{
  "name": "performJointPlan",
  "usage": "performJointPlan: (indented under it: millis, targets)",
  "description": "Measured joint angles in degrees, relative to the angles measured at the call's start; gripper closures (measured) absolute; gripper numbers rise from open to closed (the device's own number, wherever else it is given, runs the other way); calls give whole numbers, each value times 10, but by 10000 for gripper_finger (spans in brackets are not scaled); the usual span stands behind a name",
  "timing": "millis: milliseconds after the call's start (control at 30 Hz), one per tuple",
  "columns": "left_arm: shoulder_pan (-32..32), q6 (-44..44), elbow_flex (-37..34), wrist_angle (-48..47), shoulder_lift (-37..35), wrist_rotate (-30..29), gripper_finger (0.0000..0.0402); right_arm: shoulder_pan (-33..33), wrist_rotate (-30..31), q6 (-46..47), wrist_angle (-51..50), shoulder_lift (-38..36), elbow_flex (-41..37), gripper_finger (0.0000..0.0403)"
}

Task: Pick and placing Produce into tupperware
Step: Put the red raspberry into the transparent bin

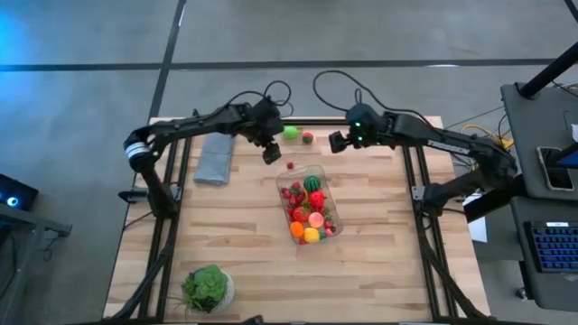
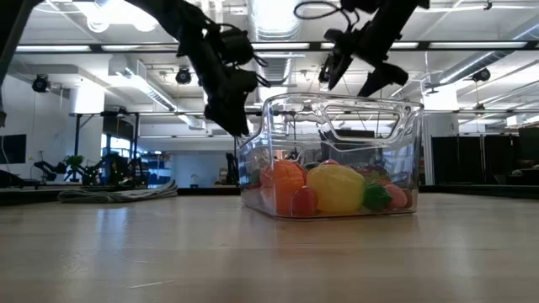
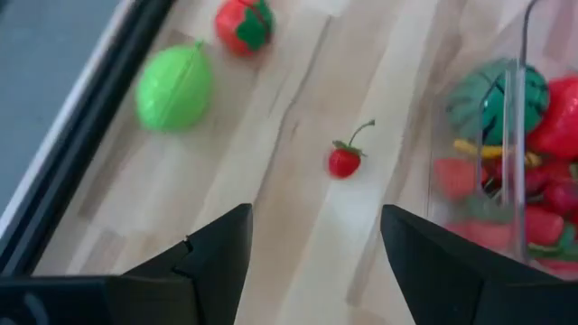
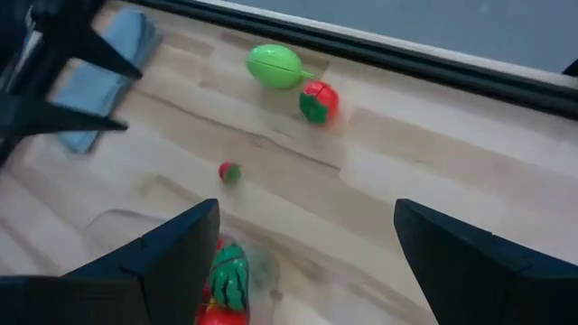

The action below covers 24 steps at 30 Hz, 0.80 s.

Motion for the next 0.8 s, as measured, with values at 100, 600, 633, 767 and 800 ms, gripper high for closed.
performJointPlan:
  millis: [100,600,633,767,800]
  targets:
    - [7,55,-9,41,17,67,171,-13,-12,13,-2,31,9,78]
    - [3,192,-14,58,130,109,171,-39,-42,21,-7,107,89,78]
    - [1,193,-14,61,134,117,171,-39,-42,19,-7,106,90,78]
    - [-1,193,-14,75,146,148,171,-44,-44,-13,-12,102,90,78]
    - [-2,192,-14,77,147,149,171,-47,-44,-19,-15,101,90,78]
